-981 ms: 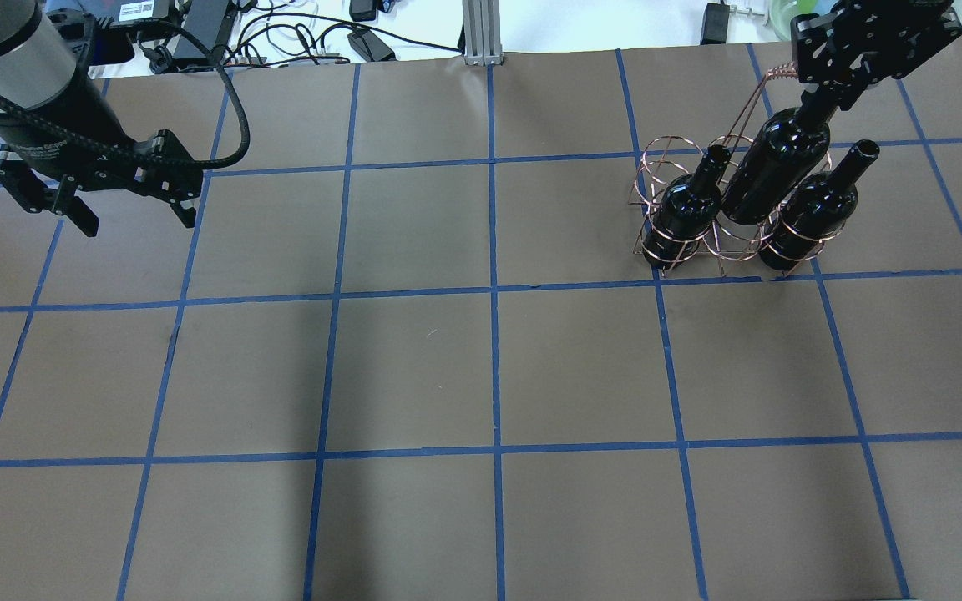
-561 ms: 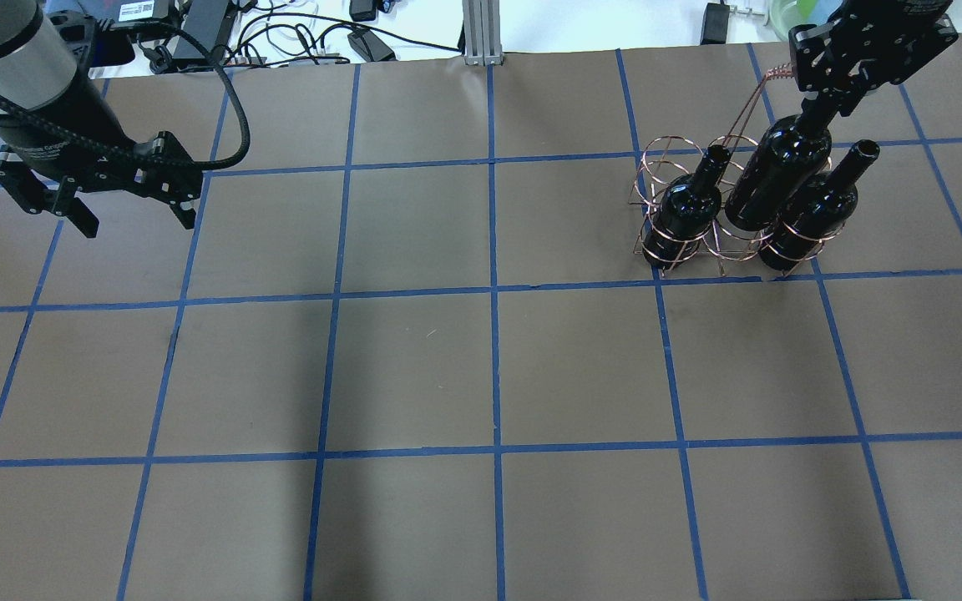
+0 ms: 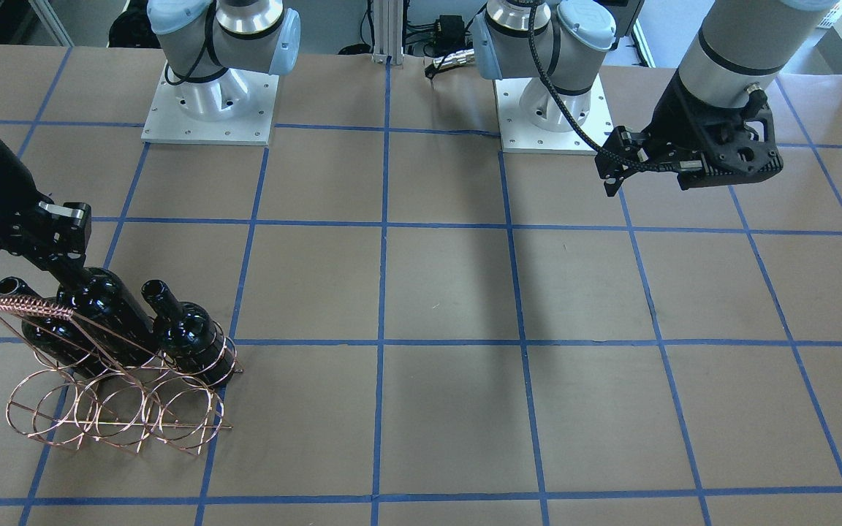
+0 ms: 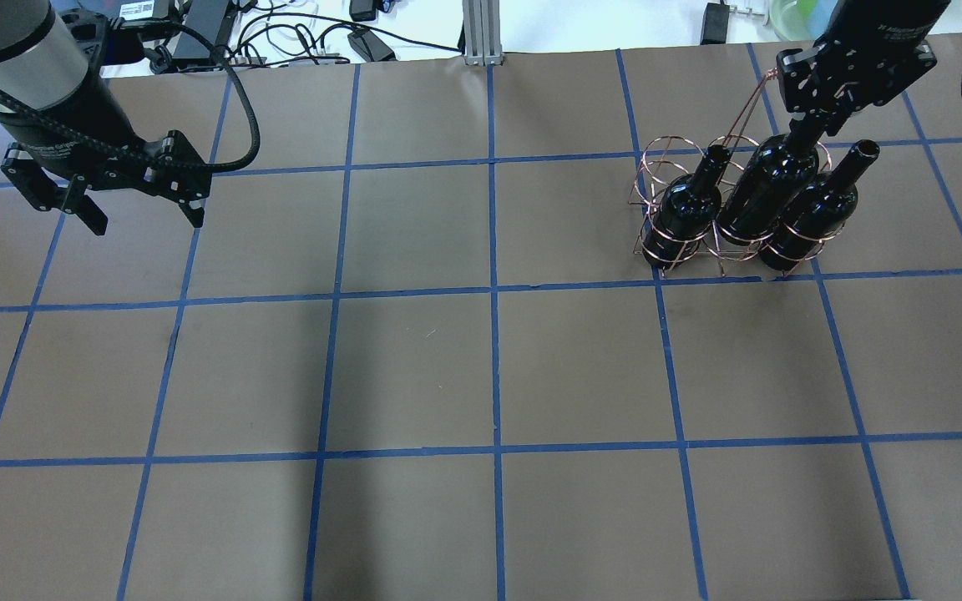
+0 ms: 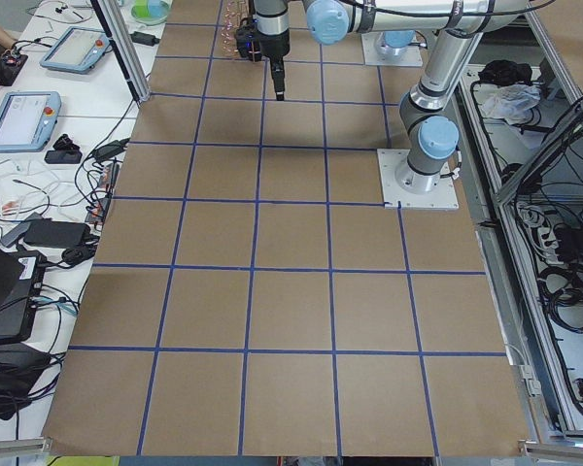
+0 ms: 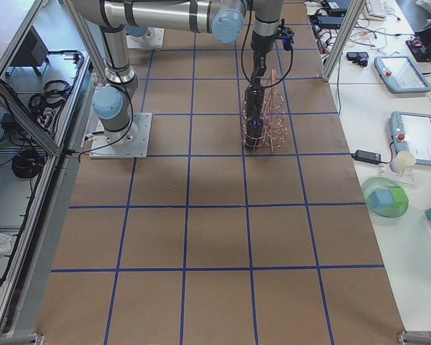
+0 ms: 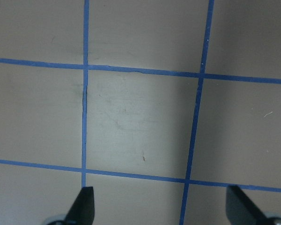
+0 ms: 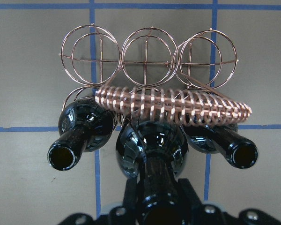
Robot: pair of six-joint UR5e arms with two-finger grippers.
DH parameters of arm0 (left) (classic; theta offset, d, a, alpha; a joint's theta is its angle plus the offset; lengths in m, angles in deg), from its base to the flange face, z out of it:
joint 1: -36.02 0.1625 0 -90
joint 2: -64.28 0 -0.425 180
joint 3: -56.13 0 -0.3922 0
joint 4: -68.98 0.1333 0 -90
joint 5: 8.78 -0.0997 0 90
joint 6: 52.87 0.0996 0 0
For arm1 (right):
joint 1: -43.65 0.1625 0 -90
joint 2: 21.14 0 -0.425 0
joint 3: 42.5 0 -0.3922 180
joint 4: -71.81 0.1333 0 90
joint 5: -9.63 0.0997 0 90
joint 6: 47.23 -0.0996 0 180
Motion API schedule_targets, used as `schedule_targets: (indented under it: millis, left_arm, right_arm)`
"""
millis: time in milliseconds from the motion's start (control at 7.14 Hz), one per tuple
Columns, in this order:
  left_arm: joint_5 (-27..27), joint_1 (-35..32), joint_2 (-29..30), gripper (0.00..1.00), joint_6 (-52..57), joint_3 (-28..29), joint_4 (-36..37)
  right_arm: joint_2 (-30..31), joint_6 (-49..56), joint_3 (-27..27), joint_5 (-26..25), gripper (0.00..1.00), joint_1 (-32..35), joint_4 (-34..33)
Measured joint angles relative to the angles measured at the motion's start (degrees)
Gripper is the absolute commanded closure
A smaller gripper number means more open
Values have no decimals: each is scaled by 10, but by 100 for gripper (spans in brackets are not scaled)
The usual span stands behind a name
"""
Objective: Place wine into wine basket
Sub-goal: 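Push the bottle down into the rack slot with the right gripper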
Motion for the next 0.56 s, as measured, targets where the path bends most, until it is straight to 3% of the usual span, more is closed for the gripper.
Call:
schedule_targets:
  millis: [420,561]
  left_arm:
    - [-3,-3,-2,0,-3,0,0]
    - [-3,-4,-2,0,-4,0,1]
  right_arm:
    - [-16,0,-39,-1,76,0,-55]
    - [-20,0,-43,-1,71,0,-60]
